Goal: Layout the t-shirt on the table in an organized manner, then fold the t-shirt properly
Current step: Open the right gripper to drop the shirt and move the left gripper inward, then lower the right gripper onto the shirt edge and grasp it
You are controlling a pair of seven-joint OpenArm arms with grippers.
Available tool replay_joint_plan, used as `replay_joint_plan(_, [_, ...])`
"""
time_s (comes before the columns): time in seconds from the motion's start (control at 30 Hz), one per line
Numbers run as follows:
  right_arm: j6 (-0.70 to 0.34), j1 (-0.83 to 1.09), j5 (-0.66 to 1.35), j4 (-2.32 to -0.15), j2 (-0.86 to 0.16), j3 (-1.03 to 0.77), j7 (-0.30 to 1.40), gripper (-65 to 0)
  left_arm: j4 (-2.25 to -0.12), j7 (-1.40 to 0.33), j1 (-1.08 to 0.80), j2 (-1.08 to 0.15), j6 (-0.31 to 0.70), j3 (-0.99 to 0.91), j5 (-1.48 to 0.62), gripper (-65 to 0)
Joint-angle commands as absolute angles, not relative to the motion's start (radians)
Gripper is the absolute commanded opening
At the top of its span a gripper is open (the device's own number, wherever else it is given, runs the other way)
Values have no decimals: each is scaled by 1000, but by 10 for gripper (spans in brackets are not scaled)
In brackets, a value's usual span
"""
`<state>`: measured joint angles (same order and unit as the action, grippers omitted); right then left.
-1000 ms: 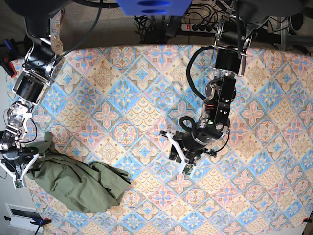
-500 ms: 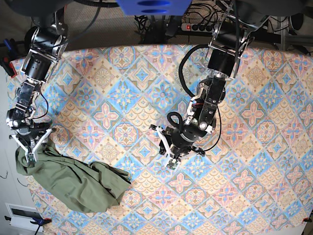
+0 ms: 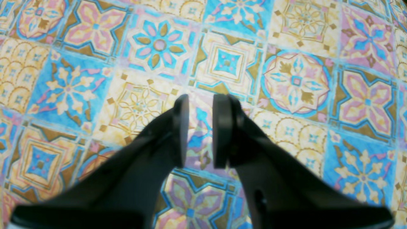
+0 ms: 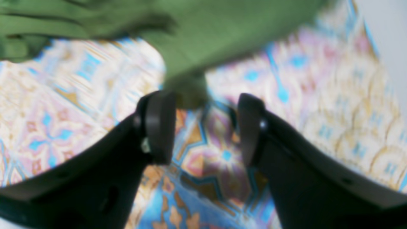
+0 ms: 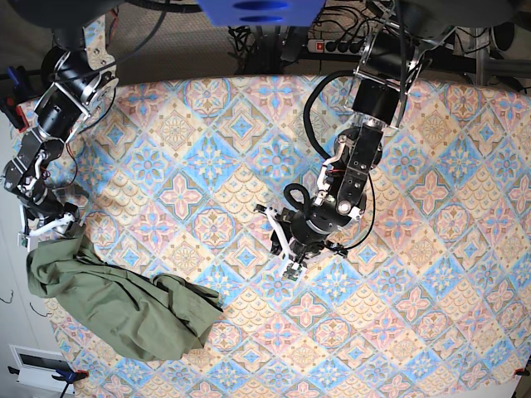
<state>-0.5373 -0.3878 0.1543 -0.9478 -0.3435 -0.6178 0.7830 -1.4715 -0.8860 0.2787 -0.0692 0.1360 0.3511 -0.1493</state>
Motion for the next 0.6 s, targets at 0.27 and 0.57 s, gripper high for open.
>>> replay_joint_plan(0.27, [-549, -463, 179, -937, -328, -618, 742, -298, -1491, -863, 302, -68, 137, 349, -156, -512])
replay_joint_plan(0.57, [-549, -579, 177, -730, -328, -619, 622, -298, -1492, -863, 289, -77, 137, 348, -156, -512])
